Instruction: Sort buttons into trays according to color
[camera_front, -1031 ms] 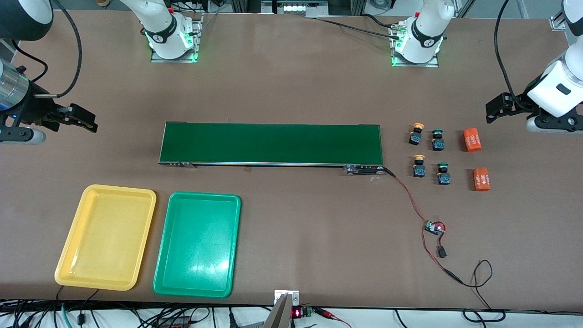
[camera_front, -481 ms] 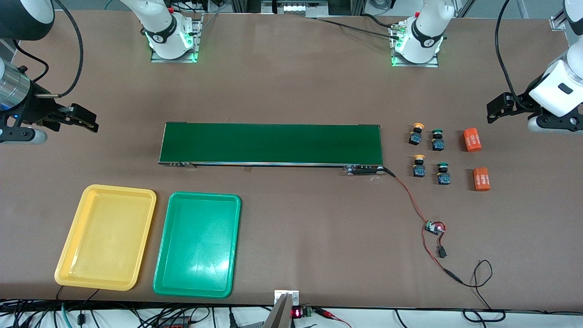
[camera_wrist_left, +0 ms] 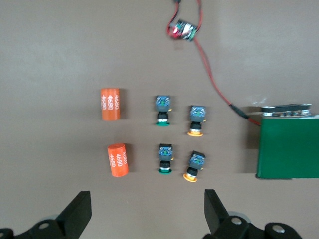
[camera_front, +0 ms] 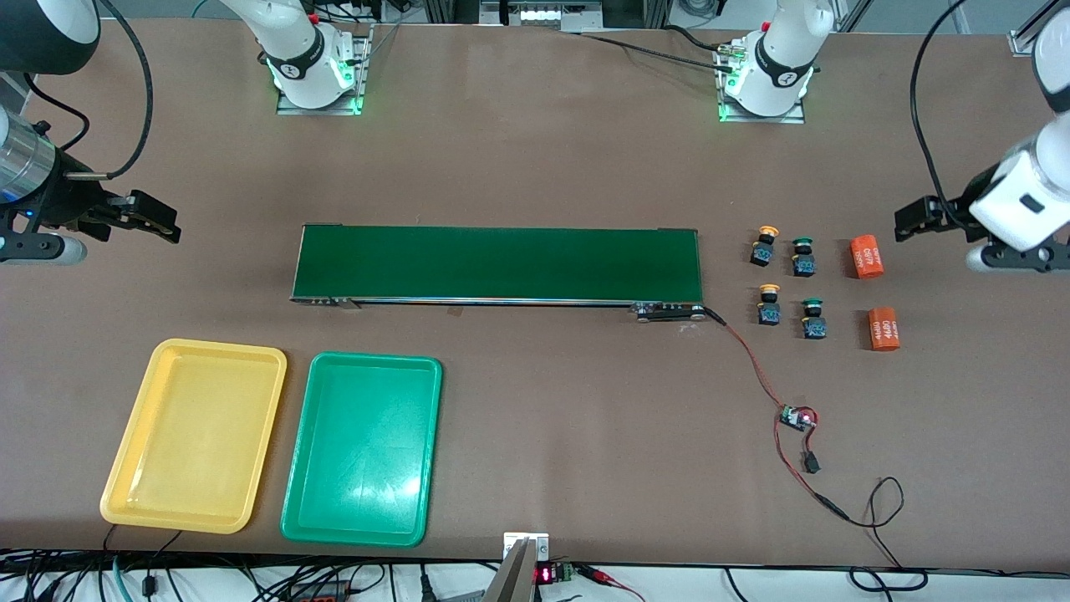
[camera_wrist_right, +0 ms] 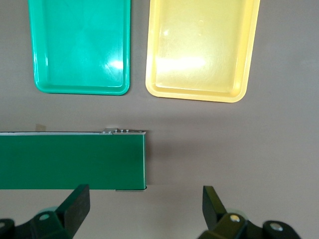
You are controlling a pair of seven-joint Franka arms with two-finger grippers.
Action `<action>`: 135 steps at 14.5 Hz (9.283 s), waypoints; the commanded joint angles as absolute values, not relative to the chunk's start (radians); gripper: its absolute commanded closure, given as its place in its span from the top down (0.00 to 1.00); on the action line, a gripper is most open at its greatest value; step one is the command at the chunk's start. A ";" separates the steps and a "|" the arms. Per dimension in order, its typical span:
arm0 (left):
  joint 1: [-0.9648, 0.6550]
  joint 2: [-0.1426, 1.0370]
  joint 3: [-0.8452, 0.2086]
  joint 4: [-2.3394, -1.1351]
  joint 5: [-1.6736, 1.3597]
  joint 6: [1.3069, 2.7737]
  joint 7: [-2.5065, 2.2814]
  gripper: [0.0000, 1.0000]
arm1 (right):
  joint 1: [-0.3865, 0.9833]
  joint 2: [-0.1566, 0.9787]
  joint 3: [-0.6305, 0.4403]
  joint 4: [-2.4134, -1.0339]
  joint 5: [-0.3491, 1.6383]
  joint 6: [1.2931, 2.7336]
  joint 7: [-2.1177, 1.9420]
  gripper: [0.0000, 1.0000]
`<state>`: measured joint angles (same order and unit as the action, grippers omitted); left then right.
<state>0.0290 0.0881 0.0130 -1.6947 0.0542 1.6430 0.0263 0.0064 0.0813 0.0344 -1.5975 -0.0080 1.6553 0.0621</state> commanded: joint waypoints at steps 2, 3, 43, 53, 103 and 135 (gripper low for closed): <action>0.077 0.219 0.014 -1.658 0.057 1.667 0.109 1.00 | 0.008 0.083 0.035 -1.588 -0.020 1.649 0.058 1.00; 0.089 0.247 0.015 -1.664 0.060 1.707 0.153 1.00 | 0.008 0.081 0.035 -1.588 -0.021 1.649 0.058 1.00; 0.278 0.385 -0.501 -1.822 0.106 1.747 0.694 0.12 | 0.009 0.084 0.038 -1.586 -0.015 1.646 0.057 1.00; 0.126 0.419 -0.621 -1.940 0.210 2.029 0.856 0.10 | 0.009 0.084 0.038 -1.588 -0.017 1.648 0.057 1.00; 0.574 0.601 -0.534 -1.962 0.431 2.330 -0.190 0.89 | 0.002 0.092 0.037 -1.588 -0.003 1.652 0.046 1.00; 0.279 0.617 -0.861 -1.893 0.433 2.045 -0.871 1.00 | 0.002 0.100 0.037 -1.586 -0.002 1.655 0.052 1.00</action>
<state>0.2794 0.6237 -0.8509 -1.8884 0.4114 2.0393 -0.8412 0.0044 0.0919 0.0347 -1.5972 -0.0075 1.6550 0.0618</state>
